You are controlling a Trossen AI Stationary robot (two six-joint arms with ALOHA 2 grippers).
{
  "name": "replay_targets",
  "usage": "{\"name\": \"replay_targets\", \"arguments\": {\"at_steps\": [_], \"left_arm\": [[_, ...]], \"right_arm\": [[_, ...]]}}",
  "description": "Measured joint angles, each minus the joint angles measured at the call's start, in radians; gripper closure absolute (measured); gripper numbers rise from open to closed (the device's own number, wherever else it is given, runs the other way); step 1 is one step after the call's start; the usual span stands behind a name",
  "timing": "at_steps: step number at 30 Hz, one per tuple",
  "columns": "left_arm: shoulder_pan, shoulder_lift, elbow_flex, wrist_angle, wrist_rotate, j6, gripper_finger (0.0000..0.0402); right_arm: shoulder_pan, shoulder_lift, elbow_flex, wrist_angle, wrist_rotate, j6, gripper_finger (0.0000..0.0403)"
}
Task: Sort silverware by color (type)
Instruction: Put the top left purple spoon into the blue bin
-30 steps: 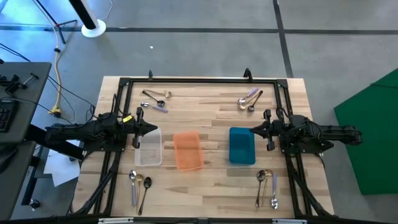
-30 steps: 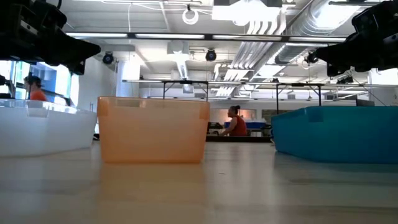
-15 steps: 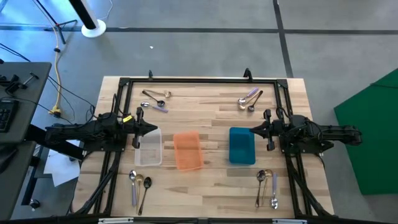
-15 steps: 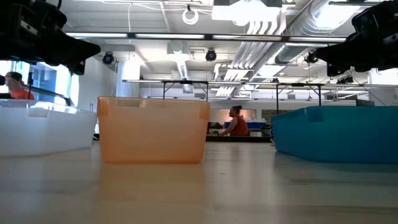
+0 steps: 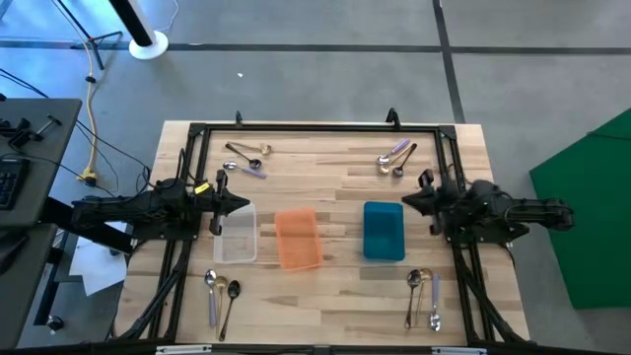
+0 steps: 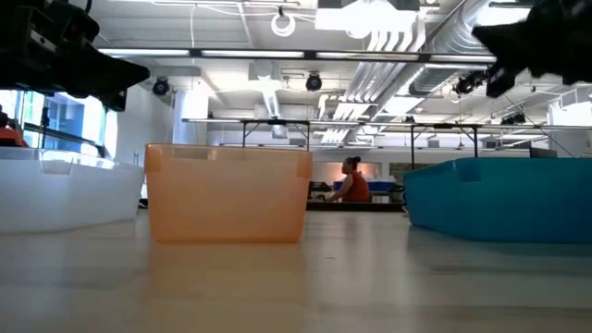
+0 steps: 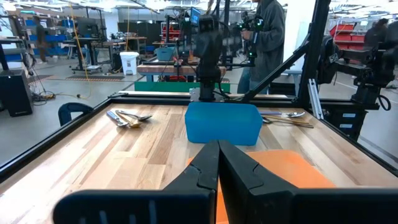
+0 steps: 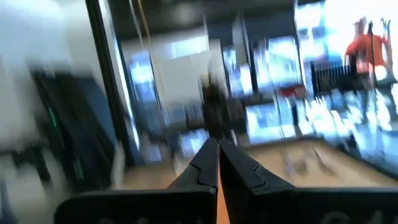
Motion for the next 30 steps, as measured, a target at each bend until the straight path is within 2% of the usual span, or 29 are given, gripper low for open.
{"name": "replay_targets", "arguments": {"at_steps": [3,6,8,14,19,24,30], "left_arm": [[0.0,0.0,0.0,0.0,0.0,0.0,0.0401],[0.0,0.0,0.0,0.0,0.0,0.0,0.0401],[0.0,0.0,0.0,0.0,0.0,0.0,0.0401],[0.0,0.0,0.0,0.0,0.0,0.0,0.0401],[0.0,0.0,0.0,0.0,0.0,0.0,0.0401],[0.0,0.0,0.0,0.0,0.0,0.0,0.0401],[0.0,0.0,0.0,0.0,0.0,0.0,0.0401]], "right_arm": [[0.0,0.0,0.0,0.243,0.024,0.082,0.0402],[0.0,-0.001,0.0,0.465,0.077,0.092,0.0402],[0.0,-0.001,0.002,0.535,0.107,0.099,0.0402],[0.0,0.0,0.028,0.471,0.118,0.163,0.0402],[0.0,0.033,0.035,0.478,0.27,0.238,0.0402],[0.0,0.175,0.172,0.434,0.267,0.201,0.0402],[0.0,0.403,0.415,0.118,0.27,0.07,0.0402]]}}
